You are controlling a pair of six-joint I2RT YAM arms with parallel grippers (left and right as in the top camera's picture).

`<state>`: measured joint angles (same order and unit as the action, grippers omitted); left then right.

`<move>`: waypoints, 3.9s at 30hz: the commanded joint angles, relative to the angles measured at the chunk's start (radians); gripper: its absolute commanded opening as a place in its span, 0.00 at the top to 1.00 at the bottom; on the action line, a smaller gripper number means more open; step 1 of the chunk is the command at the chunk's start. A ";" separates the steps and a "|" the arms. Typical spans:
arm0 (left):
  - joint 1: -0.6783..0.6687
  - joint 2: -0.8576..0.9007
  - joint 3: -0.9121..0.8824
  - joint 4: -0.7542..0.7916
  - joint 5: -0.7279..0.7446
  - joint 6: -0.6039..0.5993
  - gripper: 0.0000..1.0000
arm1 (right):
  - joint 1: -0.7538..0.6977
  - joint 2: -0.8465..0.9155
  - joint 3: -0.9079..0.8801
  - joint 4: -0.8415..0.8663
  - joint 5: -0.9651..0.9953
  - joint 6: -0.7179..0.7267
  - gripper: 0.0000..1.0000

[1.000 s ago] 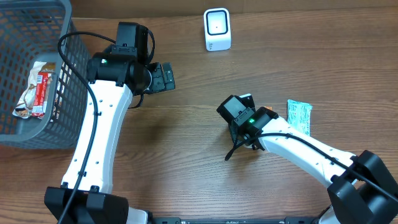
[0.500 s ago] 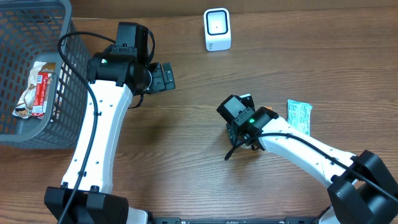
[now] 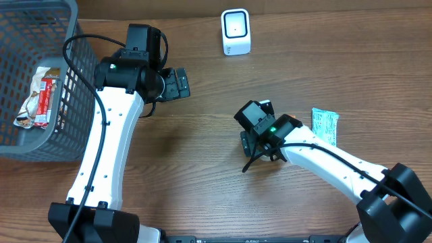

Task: Scan the item barcode

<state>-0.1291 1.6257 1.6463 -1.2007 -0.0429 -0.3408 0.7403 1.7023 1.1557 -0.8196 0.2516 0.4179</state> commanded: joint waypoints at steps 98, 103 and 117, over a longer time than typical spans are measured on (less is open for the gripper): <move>-0.002 -0.004 0.011 0.001 -0.013 -0.003 0.00 | -0.694 -0.056 0.175 -0.133 -0.541 -0.259 0.00; -0.002 -0.004 0.011 0.001 -0.013 -0.003 0.01 | -0.694 -0.056 0.175 -0.133 -0.541 -0.259 0.00; -0.002 -0.004 0.011 0.060 0.000 -0.004 0.00 | -0.694 -0.056 0.175 -0.133 -0.541 -0.259 0.00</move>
<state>-0.1291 1.6257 1.6463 -1.1442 -0.0425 -0.3408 0.0410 1.6634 1.3228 -0.9577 -0.2825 0.1566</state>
